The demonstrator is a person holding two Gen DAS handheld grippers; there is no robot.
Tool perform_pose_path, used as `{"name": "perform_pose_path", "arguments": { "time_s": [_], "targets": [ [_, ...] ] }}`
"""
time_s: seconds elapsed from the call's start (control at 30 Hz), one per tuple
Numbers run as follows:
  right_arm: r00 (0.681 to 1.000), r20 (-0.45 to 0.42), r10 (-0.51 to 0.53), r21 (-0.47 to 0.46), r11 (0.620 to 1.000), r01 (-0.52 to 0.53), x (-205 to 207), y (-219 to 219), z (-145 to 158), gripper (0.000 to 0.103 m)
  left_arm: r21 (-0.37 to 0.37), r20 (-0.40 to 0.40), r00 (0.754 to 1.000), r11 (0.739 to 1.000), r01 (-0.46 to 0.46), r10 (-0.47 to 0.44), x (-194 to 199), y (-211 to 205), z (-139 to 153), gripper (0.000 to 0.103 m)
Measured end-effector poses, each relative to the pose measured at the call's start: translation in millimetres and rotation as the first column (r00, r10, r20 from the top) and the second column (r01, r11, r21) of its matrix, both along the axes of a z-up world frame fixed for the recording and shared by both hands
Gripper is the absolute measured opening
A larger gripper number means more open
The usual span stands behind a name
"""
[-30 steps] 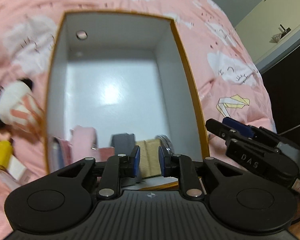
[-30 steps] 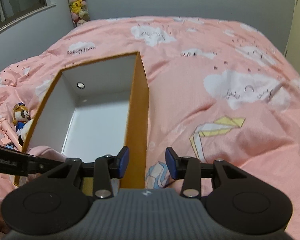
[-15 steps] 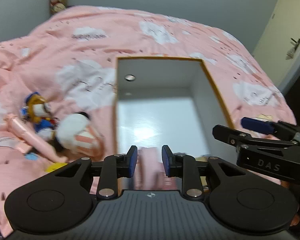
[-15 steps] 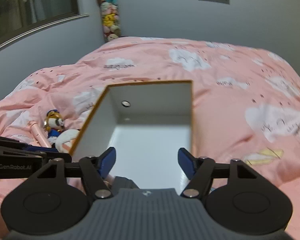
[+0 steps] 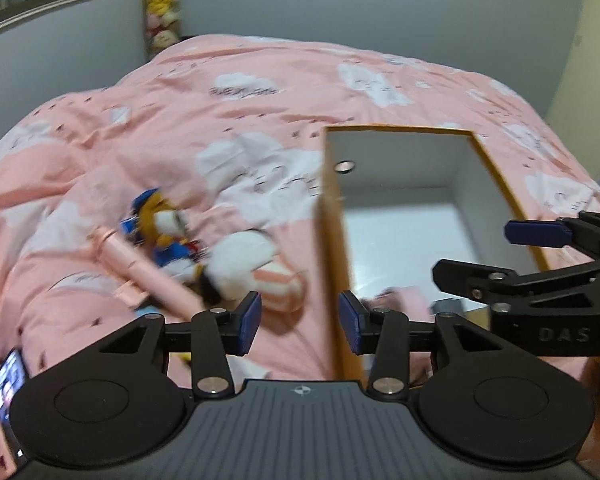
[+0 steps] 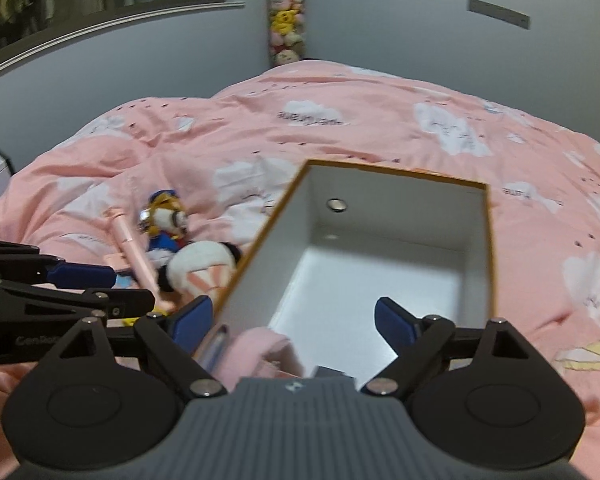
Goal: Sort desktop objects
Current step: 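Move the right gripper to the white Vaseline tube and grasp it, then carry the Vaseline tube over the white box with the right gripper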
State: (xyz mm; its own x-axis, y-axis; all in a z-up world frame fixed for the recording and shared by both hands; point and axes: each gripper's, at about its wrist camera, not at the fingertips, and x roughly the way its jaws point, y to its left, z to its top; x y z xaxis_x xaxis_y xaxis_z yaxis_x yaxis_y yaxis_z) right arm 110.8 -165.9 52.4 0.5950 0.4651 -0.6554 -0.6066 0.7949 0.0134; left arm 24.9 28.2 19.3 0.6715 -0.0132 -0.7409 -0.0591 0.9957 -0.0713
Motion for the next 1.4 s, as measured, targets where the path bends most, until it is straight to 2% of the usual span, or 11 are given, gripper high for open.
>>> {"name": "perform_pose_path", "arguments": {
  "time_s": [0.13,0.33,0.53,0.7,0.9,0.97,1.13,1.23,1.27,1.37,1.4],
  "targets": [
    [0.997,0.006,0.073,-0.025,0.997,-0.073,-2.9,22.7,-1.3,0.089,0.04,-0.017,0.999,0.998,-0.047,0.047,-6.9,16.4,-5.1,0.049],
    [0.978,0.032,0.204,-0.063,0.977,-0.202,-6.9,64.3,-3.7,0.089,0.095,-0.085,0.989,0.989,-0.114,0.122,-19.6,38.5,-14.0,0.049],
    [0.945,0.024,0.327,-0.096,0.941,-0.324,-8.4,105.7,-16.0,0.087,0.096,-0.136,0.977,0.984,-0.149,0.161,-33.0,59.8,-21.5,0.049],
    [0.917,-0.056,0.396,-0.091,0.912,-0.4,-5.0,129.3,-28.1,0.072,0.057,-0.193,0.968,0.987,-0.152,0.16,-28.0,68.4,-36.0,0.048],
    [0.875,-0.203,0.439,-0.077,0.884,-0.461,2.6,154.1,-50.2,0.054,0.092,-0.216,0.969,0.991,-0.101,0.119,-24.5,59.2,-45.0,0.046],
    [0.867,-0.254,0.429,-0.067,0.886,-0.458,7.8,159.0,-58.7,0.054,0.097,-0.224,0.968,0.991,-0.096,0.116,-23.6,58.1,-47.7,0.046],
    [0.84,-0.364,0.402,-0.036,0.895,-0.444,16.8,164.6,-73.7,0.044,0.115,-0.238,0.965,0.99,-0.086,0.112,-21.6,54.9,-52.8,0.046],
    [0.825,-0.396,0.404,-0.024,0.893,-0.45,17.0,164.3,-78.5,0.03,0.129,-0.24,0.965,0.989,-0.077,0.107,-21.0,52.7,-54.1,0.046],
    [0.821,-0.403,0.405,-0.02,0.893,-0.45,16.9,163.5,-79.6,0.021,0.131,-0.24,0.965,0.988,-0.076,0.106,-21.2,52.1,-54.2,0.046],
    [0.813,-0.419,0.405,0.008,0.897,-0.443,17.5,157.4,-78.5,0.01,0.132,-0.239,0.965,0.988,-0.078,0.108,-21.8,51.4,-54.2,0.047],
    [0.814,-0.42,0.401,0.015,0.9,-0.436,18.1,154.8,-76.8,0.011,0.132,-0.239,0.965,0.988,-0.077,0.107,-21.4,51.7,-54.3,0.047]
  ]
}}
